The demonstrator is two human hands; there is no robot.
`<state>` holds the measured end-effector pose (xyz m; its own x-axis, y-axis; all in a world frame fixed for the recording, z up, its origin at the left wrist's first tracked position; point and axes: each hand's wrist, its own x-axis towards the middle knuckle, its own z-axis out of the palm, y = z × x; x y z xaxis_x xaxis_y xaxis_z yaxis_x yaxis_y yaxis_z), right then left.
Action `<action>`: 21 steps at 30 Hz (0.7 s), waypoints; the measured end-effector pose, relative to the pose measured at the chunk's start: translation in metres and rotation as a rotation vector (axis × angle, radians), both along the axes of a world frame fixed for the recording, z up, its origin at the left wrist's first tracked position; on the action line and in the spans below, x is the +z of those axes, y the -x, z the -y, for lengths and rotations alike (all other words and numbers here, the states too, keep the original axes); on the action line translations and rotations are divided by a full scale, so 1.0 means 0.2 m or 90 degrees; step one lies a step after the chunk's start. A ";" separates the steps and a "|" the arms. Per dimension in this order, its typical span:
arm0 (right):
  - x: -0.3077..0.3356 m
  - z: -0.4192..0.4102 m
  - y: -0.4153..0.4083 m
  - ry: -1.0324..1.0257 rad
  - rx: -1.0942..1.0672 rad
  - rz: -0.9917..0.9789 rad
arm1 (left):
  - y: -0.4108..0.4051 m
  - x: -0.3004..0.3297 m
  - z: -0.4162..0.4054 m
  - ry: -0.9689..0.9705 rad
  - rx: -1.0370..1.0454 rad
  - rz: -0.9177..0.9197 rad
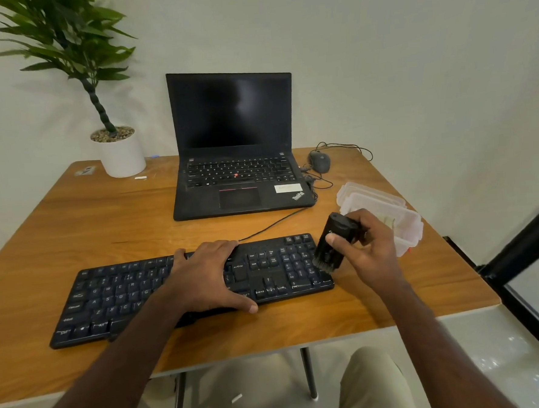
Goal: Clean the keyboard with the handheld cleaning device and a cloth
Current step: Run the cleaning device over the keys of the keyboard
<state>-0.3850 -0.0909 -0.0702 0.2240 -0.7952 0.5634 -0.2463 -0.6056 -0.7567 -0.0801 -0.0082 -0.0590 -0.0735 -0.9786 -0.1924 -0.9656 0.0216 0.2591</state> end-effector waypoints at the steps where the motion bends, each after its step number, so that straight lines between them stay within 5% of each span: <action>1: -0.01 0.00 0.00 -0.001 0.006 -0.008 | 0.00 0.00 0.00 -0.002 0.000 0.001; 14: 0.02 -0.12 -0.29 -0.031 0.003 -0.051 | 0.01 0.00 0.00 -0.001 -0.002 0.004; 21: 0.03 -0.05 -0.09 -0.045 -0.024 -0.090 | 0.00 -0.01 0.00 0.008 -0.001 -0.010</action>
<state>-0.3674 -0.0815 -0.0644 0.2659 -0.8414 0.4704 -0.3747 -0.5398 -0.7538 -0.0794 -0.0080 -0.0614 -0.0781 -0.9808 -0.1785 -0.9615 0.0267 0.2736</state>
